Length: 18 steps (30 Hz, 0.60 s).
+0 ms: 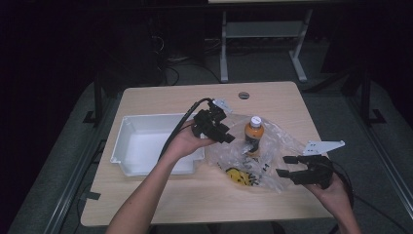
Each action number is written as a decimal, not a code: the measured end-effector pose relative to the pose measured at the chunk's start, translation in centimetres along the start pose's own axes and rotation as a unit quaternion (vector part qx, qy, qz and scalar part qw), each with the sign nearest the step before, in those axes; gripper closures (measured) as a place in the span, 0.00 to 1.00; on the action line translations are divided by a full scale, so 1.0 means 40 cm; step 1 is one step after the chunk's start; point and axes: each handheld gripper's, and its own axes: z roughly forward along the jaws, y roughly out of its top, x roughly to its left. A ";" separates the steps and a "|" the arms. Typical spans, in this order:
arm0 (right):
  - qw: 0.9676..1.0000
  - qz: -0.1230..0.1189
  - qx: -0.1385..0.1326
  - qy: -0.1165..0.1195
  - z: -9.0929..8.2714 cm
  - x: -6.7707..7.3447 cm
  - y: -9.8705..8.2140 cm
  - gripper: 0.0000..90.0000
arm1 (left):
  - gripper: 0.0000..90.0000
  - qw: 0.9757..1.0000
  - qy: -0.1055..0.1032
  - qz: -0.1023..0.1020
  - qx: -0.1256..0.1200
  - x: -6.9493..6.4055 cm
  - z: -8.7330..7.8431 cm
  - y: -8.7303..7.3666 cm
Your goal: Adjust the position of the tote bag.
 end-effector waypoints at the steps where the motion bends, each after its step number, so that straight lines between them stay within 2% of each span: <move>1: 1.000 0.003 -0.002 -0.002 -0.002 -0.002 0.000 0.42 | 0.60 1.000 0.000 0.000 -0.002 0.000 0.001 0.006; 4: 1.000 0.006 -0.006 -0.007 -0.010 -0.008 -0.002 0.40 | 0.58 1.000 -0.003 0.012 0.002 0.004 0.005 0.029; 7: 1.000 0.014 -0.011 -0.012 -0.019 -0.017 -0.005 0.39 | 0.57 1.000 -0.009 0.014 -0.003 0.008 0.009 0.049; 18: 0.999 0.028 -0.030 -0.027 -0.051 -0.044 -0.021 0.37 | 0.52 0.999 -0.023 0.037 0.006 0.020 0.040 0.109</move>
